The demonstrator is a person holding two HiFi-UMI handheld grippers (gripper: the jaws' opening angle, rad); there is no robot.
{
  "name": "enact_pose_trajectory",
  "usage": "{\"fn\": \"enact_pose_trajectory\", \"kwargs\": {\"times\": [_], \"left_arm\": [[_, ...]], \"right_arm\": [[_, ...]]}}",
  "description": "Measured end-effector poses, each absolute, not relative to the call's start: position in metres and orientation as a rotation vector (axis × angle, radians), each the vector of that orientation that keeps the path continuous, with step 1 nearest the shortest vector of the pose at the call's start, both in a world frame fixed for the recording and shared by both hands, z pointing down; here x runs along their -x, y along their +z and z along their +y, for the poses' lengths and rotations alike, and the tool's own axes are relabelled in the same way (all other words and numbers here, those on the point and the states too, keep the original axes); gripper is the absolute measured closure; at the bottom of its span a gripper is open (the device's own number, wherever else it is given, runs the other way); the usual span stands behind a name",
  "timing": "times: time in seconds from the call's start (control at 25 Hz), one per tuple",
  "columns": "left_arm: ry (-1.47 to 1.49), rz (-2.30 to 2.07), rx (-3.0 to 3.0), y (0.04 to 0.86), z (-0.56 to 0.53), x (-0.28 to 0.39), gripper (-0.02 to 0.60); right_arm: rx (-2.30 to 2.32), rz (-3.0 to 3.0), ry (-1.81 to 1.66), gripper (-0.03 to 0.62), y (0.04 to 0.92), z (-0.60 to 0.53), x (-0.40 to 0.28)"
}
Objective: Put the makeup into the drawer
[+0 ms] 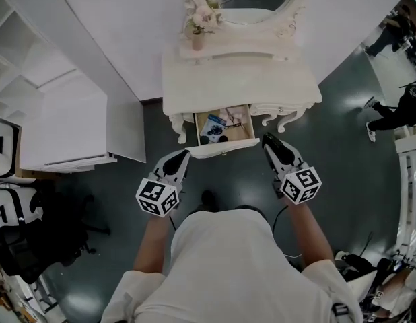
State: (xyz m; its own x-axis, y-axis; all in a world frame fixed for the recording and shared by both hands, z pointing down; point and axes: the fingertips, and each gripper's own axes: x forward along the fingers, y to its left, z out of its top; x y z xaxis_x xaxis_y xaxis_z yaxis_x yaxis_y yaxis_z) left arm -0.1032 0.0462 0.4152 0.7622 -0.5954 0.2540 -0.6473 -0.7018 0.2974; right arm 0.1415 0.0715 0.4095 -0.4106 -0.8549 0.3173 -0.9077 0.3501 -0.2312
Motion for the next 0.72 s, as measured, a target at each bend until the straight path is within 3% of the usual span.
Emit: {"fn": "enact_pose_trajectory", "kwargs": {"times": [0.72], "left_arm": [[0.233,-0.935,-2.557,0.435,0.001,0.120,0.565]], "right_arm": [[-1.621,-2.419,0.634,0.484,0.431,0.030,-0.132]]}}
